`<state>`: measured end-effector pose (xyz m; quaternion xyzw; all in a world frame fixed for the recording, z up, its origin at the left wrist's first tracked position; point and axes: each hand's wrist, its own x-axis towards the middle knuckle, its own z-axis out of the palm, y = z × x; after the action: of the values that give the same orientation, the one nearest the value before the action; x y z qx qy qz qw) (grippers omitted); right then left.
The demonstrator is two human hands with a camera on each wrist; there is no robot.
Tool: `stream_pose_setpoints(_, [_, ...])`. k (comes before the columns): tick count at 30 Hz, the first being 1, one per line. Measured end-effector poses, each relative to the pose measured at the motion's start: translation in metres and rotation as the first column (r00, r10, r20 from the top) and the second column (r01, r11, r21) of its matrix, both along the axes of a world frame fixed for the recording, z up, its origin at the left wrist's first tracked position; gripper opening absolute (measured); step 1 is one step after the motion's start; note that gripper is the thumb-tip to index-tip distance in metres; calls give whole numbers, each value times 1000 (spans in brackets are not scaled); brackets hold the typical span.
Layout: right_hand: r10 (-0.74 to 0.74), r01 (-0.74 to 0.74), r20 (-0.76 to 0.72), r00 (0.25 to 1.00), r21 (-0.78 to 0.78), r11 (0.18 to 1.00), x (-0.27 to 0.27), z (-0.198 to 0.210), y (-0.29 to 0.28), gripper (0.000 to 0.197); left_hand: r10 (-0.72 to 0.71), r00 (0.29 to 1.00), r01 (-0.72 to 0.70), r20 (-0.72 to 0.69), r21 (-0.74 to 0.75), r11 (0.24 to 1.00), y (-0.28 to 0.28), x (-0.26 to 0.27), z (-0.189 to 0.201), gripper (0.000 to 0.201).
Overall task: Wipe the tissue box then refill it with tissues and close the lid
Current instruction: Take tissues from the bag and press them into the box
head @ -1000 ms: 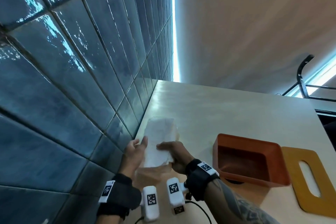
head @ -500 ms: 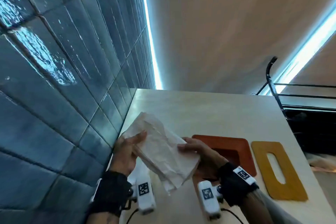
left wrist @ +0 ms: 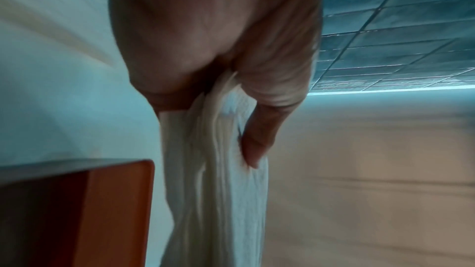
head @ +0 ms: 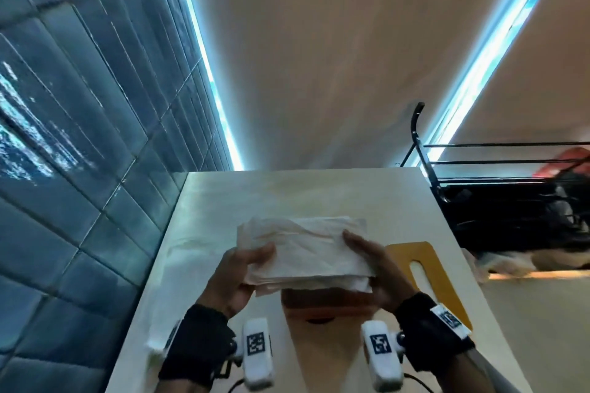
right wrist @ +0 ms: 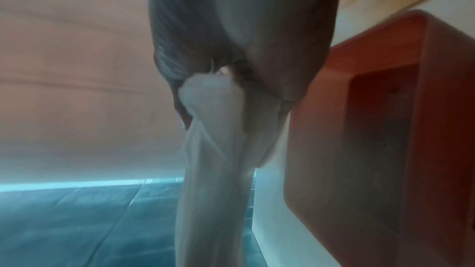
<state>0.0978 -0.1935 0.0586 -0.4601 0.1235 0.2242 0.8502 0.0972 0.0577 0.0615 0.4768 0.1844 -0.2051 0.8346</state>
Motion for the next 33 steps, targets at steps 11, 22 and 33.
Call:
stream_pose_setpoints(11, [-21, 26, 27, 999, -213, 977, 5, -12, -26, 45, -26, 996, 17, -83, -103, 995, -37, 1, -7, 34])
stream_pose_setpoints(22, [-122, 181, 137, 983, -610, 771, 4, -24, -34, 41, 2, 1000, -5, 8, 436, 900, -48, 10, -35, 39])
stream_pose_setpoints(33, [127, 138, 189, 974, -932, 335, 6, -71, -15, 43, -321, 928, 218, -188, 974, 62, -79, 25, -46, 39])
